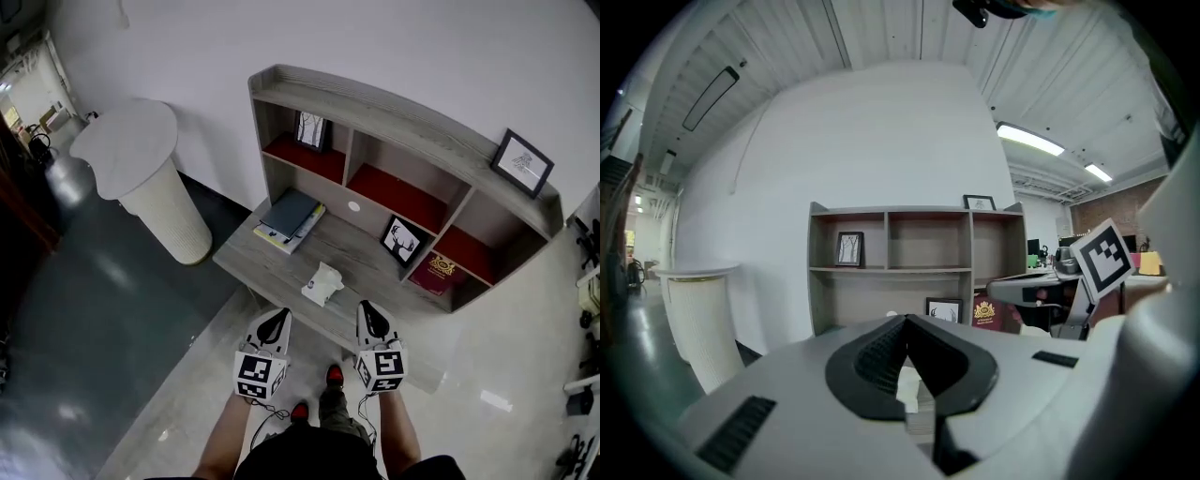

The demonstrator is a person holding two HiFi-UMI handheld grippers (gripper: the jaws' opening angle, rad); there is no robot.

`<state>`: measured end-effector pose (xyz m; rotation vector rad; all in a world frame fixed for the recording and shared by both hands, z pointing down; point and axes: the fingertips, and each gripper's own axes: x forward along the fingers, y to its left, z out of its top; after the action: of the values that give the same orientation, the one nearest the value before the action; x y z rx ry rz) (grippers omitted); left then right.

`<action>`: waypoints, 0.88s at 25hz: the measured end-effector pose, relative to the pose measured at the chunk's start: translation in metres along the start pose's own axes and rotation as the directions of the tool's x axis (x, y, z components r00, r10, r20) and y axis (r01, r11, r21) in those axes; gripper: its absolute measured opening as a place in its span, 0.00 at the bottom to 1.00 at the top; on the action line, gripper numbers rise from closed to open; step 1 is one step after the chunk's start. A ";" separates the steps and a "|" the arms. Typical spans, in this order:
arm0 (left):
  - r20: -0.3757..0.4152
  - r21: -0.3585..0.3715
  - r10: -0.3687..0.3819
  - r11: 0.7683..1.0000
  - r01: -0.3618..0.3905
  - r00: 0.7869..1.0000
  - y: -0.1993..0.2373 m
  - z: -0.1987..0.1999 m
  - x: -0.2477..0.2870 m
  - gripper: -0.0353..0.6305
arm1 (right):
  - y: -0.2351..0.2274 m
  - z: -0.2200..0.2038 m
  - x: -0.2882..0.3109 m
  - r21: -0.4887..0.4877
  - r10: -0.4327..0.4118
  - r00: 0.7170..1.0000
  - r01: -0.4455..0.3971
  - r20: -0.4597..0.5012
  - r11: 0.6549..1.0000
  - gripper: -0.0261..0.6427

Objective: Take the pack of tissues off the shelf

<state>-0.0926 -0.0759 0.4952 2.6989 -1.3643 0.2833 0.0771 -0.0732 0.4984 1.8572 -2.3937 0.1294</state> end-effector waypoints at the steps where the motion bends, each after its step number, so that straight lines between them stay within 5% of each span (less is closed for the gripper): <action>1: 0.003 0.002 -0.008 1.000 0.008 1.000 -0.003 0.002 -0.004 0.06 | 0.001 0.003 -0.008 0.002 -0.008 1.000 0.008 0.007 1.000 0.09; 22: 0.017 0.027 -0.100 0.995 0.099 0.995 -0.048 -0.007 -0.072 0.06 | 0.026 -0.010 -0.130 0.024 -0.128 0.992 0.128 0.008 0.992 0.09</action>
<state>-0.0965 0.0102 0.4863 2.7871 -1.2341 0.2695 0.0845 0.0597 0.4903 2.0193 -2.2802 0.1381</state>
